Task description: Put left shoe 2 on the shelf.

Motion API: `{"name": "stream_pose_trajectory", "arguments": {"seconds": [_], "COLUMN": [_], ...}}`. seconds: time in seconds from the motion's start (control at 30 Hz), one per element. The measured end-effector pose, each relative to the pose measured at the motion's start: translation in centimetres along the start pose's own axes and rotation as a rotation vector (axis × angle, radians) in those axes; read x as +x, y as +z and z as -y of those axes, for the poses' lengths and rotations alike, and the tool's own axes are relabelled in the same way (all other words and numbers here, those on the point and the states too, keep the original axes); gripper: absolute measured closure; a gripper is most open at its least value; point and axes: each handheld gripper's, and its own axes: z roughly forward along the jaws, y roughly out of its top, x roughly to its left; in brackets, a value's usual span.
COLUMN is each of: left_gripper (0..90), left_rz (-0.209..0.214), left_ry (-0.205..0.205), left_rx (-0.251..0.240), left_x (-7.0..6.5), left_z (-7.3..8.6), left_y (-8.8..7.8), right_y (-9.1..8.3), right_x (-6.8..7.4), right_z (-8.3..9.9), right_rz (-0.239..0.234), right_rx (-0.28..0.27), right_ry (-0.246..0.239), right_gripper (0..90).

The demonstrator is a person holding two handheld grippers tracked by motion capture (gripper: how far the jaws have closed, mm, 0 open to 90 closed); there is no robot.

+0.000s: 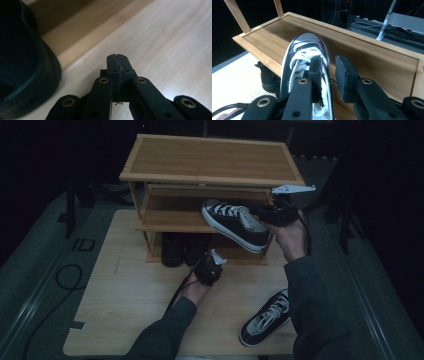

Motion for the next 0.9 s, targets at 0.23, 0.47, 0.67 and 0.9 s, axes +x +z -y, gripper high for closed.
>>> {"name": "stream_pose_trajectory", "arguments": {"seconds": [0.23, 0.47, 0.67, 0.9], "left_gripper": [90.0, 90.0, 90.0, 90.0], "left_rz": [-0.038, -0.048, -0.057, -0.071], "left_ry": [-0.026, -0.043, -0.050, -0.075], "left_rx": [-0.002, 0.005, 0.018, 0.032], "left_x": [0.3, 0.9, 1.2, 1.6], "left_z": [-1.6, -2.1, -2.4, -2.5], "left_y": [2.0, 3.6, 4.9, 6.0], "right_y": [-0.6, -1.4, -2.0, -2.6], "right_x": [-0.1, -0.2, 0.0, 0.3], "right_z": [0.3, 0.4, 0.7, 0.8], "right_rz": [-0.011, -0.011, -0.013, -0.024], "right_rx": [0.004, 0.026, 0.034, 0.051], "right_ry": [-0.004, -0.030, -0.050, -0.072], "right_gripper": [76.1, 76.5, 76.8, 78.9]}}
